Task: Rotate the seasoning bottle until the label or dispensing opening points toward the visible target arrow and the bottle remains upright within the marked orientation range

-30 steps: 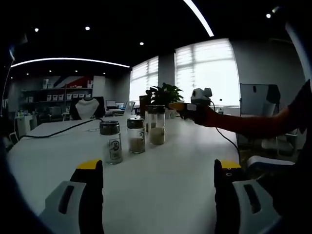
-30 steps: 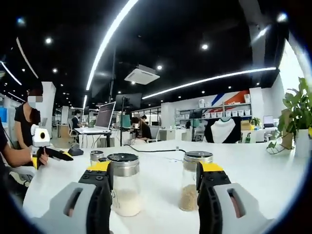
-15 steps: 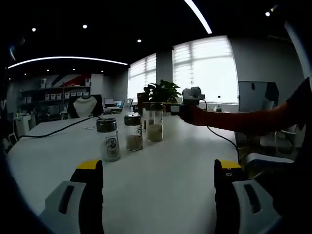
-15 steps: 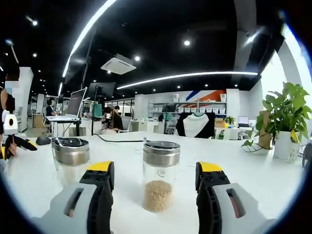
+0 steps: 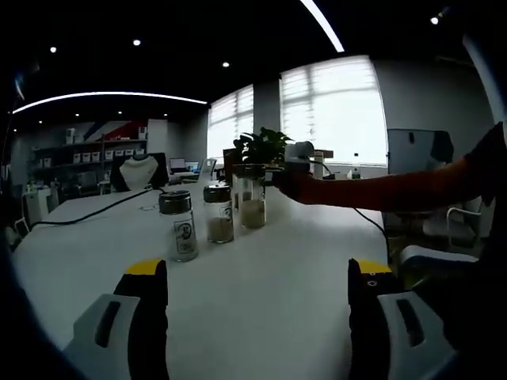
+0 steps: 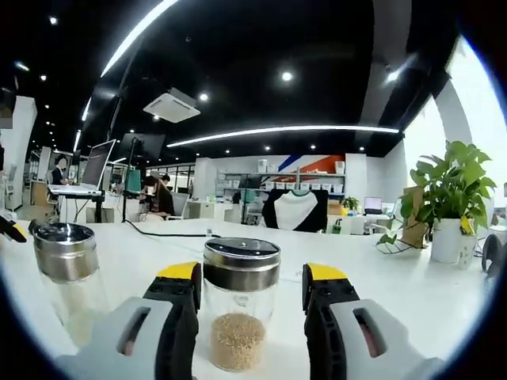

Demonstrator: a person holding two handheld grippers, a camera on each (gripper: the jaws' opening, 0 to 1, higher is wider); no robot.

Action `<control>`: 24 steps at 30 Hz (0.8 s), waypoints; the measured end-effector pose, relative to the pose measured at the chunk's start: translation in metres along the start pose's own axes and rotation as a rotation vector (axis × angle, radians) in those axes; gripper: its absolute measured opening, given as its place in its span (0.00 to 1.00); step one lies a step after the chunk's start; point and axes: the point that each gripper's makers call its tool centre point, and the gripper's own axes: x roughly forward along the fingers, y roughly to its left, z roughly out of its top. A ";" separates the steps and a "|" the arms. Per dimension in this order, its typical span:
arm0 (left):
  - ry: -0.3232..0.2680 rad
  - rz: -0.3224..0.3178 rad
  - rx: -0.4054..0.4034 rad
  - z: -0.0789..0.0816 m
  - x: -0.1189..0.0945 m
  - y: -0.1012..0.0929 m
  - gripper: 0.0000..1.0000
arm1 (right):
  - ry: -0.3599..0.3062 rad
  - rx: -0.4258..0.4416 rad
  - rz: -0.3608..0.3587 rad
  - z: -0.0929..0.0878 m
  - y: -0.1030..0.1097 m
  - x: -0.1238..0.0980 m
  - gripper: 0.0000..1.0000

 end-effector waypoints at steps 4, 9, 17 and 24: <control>-0.004 0.004 -0.008 0.001 -0.001 0.002 1.00 | 0.034 -0.029 -0.001 -0.006 0.004 0.005 0.45; -0.003 0.007 -0.009 0.000 -0.002 0.003 0.99 | 0.062 -0.060 0.002 -0.011 0.008 0.009 0.45; 0.004 0.000 -0.017 -0.003 0.000 0.002 0.99 | 0.076 -0.016 -0.009 -0.009 0.001 0.007 0.39; 0.001 -0.001 -0.019 -0.002 0.000 0.003 0.99 | 0.059 0.010 0.003 -0.002 0.003 -0.001 0.38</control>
